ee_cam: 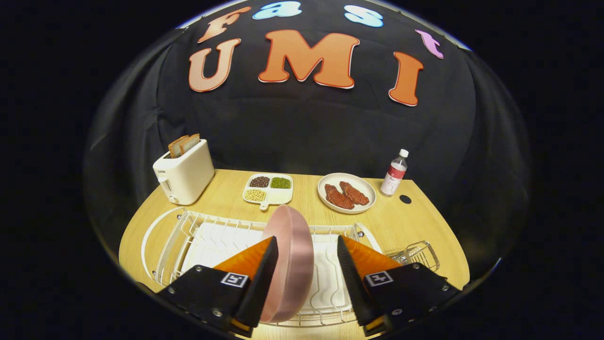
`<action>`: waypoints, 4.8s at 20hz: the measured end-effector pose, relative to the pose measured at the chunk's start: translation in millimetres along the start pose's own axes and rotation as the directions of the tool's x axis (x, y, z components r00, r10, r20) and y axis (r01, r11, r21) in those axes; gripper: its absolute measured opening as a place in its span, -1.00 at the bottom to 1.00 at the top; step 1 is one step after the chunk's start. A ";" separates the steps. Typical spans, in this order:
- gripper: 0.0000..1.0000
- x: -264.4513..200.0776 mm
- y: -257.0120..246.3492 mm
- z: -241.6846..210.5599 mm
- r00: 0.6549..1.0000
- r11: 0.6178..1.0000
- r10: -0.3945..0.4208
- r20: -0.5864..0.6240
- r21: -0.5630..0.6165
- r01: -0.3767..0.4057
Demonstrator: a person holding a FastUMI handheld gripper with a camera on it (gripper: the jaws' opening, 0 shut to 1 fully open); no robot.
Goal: Take the plate from the dish rack, then take the spoon from the basket and place it into the plate.
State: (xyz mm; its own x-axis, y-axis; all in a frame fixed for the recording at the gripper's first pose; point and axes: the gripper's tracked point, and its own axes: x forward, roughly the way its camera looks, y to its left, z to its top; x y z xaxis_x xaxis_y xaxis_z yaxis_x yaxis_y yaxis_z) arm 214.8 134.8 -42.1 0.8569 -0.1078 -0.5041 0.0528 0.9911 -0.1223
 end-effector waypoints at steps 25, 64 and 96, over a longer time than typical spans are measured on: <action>-0.71 -14.6 0.2 40.7 0.964 0.945 -0.241 0.111 -0.200 0.259; -0.70 -103.4 -6.9 -237.7 0.945 0.758 0.327 0.026 0.590 -0.278; 0.92 -26.6 -212.2 -102.7 0.904 0.968 -0.179 0.389 0.235 0.090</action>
State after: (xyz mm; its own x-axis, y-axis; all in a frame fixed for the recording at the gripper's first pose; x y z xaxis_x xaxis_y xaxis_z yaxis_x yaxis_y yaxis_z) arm 128.1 -80.7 -90.6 0.9645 -0.2440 -0.1009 0.2488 0.9678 0.0375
